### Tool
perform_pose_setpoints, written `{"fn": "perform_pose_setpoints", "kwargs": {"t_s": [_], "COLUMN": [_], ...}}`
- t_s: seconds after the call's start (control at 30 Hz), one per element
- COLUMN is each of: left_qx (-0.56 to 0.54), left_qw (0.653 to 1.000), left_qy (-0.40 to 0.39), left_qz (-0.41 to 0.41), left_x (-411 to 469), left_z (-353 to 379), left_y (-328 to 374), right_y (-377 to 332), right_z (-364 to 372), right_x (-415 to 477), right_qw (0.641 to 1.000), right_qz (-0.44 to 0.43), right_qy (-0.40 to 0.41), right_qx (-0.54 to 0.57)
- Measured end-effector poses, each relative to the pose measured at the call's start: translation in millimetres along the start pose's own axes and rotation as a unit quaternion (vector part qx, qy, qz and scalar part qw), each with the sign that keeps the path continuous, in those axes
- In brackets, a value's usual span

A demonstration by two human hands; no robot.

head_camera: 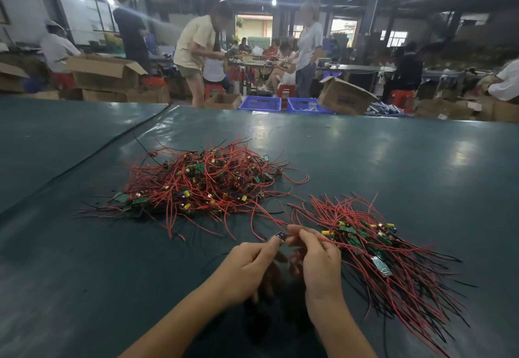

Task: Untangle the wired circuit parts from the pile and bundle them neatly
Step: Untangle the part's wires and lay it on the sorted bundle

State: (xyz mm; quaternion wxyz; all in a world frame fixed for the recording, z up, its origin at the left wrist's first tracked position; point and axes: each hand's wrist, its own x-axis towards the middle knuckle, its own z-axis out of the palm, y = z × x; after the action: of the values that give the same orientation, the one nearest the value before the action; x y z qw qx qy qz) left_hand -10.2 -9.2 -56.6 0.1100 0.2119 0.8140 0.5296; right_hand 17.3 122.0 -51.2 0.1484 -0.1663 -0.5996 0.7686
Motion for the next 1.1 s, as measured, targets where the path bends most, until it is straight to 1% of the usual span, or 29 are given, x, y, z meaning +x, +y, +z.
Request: {"fn": "perform_pose_setpoints", "kwargs": {"t_s": [0.03,0.1,0.17,0.23,0.3,0.37,0.43,0.5,0.6,0.7,0.87,0.97,1.1], "left_qx": [-0.036,-0.155,-0.263,-0.358,-0.422,-0.451,-0.45,-0.43,-0.376,-0.33,-0.227,-0.218,-0.23], "left_qw": [0.999,0.986,0.959,0.923,0.892,0.876,0.877,0.888,0.913,0.93,0.963,0.966,0.963], "left_qy": [0.0,0.008,0.038,0.076,0.103,0.121,0.126,0.132,0.146,0.161,0.143,0.14,0.139], "left_qz": [-0.018,-0.059,-0.094,-0.119,-0.125,-0.119,-0.111,-0.099,-0.061,-0.018,0.0,-0.025,-0.022], "left_x": [0.3,0.4,1.5,3.4,4.5,4.6,4.6,4.4,3.4,2.0,0.8,0.7,0.9], "left_z": [1.2,4.3,5.7,4.8,2.0,-0.6,-0.9,-0.1,0.6,-0.1,-2.2,-0.8,0.0], "left_y": [1.3,5.2,8.3,10.3,10.8,9.2,6.7,5.1,4.6,5.9,2.9,1.6,3.5], "right_y": [-0.5,-0.4,0.4,1.0,1.9,2.5,2.7,2.4,2.3,3.7,4.8,5.6,5.7], "right_z": [0.2,0.9,2.1,3.2,4.9,6.3,6.6,5.7,5.5,5.6,5.9,6.5,6.8], "right_x": [0.0,0.8,2.3,3.2,2.2,0.2,-1.4,-1.6,-1.3,-1.7,-4.8,-5.1,-5.8], "right_qw": [1.0,0.999,0.998,0.998,0.998,0.998,0.998,0.998,0.998,0.995,0.99,0.99,0.99], "right_qz": [-0.009,-0.027,-0.027,-0.025,-0.024,-0.022,-0.022,-0.035,-0.062,-0.083,-0.116,-0.12,-0.116], "right_qy": [-0.003,-0.008,-0.015,-0.026,-0.04,-0.05,-0.05,-0.042,-0.029,-0.013,-0.033,-0.042,-0.05], "right_qx": [0.009,0.032,0.046,0.045,0.041,0.043,0.039,0.018,-0.013,-0.055,-0.072,-0.065,-0.056]}}
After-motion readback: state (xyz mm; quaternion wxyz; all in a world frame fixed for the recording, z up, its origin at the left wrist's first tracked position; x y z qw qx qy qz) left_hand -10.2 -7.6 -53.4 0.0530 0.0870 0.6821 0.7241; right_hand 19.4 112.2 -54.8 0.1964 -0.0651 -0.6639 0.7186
